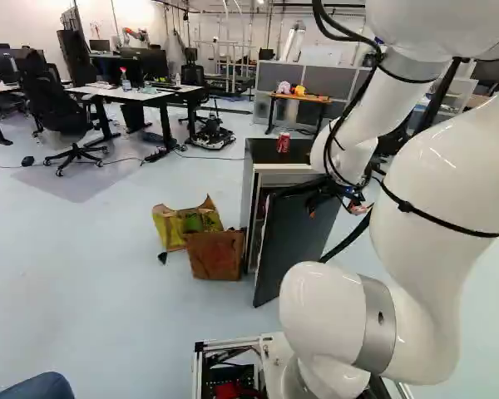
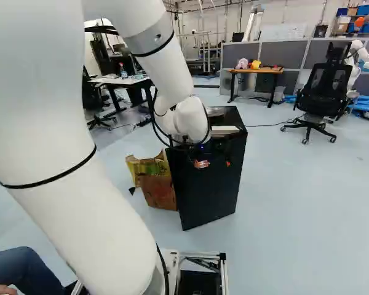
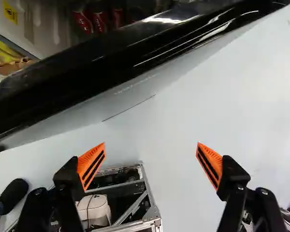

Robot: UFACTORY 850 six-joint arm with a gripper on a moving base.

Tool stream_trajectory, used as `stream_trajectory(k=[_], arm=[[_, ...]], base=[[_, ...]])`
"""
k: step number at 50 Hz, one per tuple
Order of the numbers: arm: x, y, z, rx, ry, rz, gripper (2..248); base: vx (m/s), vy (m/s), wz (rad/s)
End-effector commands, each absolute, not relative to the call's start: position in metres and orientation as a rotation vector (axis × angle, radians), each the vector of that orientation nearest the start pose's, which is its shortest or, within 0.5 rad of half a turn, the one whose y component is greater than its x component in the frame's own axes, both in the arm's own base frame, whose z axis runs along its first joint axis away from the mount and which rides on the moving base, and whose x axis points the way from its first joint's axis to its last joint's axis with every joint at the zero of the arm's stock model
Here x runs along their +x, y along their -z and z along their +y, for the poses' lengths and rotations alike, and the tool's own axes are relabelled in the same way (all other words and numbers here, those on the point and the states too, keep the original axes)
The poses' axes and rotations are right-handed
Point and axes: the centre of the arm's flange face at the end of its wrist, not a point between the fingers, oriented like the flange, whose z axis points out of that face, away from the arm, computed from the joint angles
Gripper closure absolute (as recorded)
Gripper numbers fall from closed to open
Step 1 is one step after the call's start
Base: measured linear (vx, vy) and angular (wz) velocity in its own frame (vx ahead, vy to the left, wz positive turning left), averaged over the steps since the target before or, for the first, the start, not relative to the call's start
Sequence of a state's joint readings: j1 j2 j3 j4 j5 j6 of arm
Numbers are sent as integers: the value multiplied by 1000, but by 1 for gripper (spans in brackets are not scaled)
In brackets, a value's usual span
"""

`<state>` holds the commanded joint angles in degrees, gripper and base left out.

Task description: Grab a drink from the fridge

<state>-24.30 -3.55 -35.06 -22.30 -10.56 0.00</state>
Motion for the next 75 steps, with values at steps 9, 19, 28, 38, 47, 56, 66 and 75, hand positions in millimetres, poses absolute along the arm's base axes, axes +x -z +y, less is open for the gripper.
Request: stream_trajectory(k=[9, 19, 28, 38, 47, 56, 66, 75], arm=[[376, -385, -164, -3304, 543, 43, 3], [385, -385, -156, -3299, 549, 1, 3], [394, -385, -152, -3296, 554, -29, 3], [404, -385, -147, -3292, 560, -57, 3], [413, -385, -145, -3290, 565, -76, 3], [422, -386, -143, -3287, 571, -94, 3], [432, -386, -140, -3284, 578, -114, 3], [442, -386, -138, -3282, 585, -131, 3]], base=[[0, 0, 0], [0, 0, 0], [0, 0, 0], [0, 0, 0], [0, 0, 0], [0, 0, 0], [0, 0, 0], [0, 0, 0]])
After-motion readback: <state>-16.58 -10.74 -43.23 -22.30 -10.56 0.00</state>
